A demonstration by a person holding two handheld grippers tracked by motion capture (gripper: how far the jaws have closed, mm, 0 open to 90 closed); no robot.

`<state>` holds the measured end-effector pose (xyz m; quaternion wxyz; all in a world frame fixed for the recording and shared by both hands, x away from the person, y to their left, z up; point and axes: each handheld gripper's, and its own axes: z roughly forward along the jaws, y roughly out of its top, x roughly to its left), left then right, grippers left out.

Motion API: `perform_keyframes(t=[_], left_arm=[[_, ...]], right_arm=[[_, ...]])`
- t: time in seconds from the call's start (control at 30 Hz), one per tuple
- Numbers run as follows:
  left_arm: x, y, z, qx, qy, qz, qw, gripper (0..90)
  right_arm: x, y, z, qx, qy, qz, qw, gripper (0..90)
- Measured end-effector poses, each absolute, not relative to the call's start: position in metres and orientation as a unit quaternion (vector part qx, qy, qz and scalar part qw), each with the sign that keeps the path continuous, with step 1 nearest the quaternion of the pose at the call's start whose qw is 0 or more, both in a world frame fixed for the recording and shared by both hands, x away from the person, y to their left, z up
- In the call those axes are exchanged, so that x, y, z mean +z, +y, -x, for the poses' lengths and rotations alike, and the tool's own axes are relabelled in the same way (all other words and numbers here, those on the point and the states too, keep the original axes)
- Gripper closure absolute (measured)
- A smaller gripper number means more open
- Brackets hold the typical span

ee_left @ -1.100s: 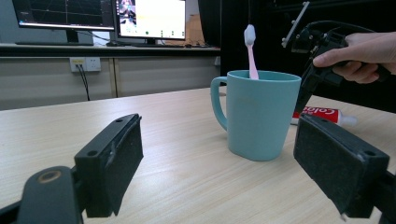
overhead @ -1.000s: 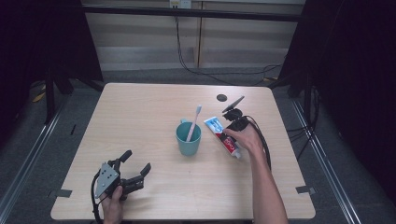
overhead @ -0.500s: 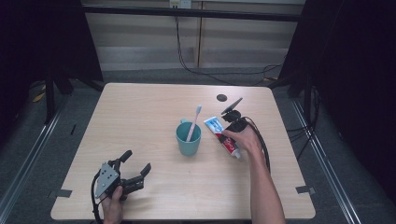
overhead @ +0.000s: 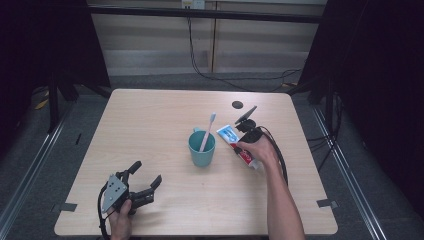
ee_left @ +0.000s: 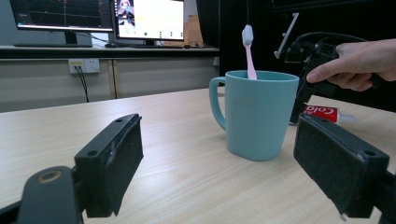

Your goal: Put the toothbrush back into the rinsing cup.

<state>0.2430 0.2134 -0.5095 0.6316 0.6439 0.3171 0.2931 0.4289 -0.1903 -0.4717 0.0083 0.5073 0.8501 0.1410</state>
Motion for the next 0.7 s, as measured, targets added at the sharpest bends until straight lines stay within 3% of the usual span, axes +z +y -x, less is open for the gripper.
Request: perform_keyframes(t=[0.2,0.7], left_arm=[[-0.5095,0.2135,-0.243,0.292,0.316,-0.644,0.632,15.7],[-0.5096,0.2135,-0.2426,0.293,0.318,-0.643,0.632,15.7]], right_arm=[[-0.468,-0.1936,-0.4267,0.148,0.844,-0.515,0.0,69.7],[-0.467,-0.1996,-0.4201,0.17,0.832,-0.528,-0.007,72.5]])
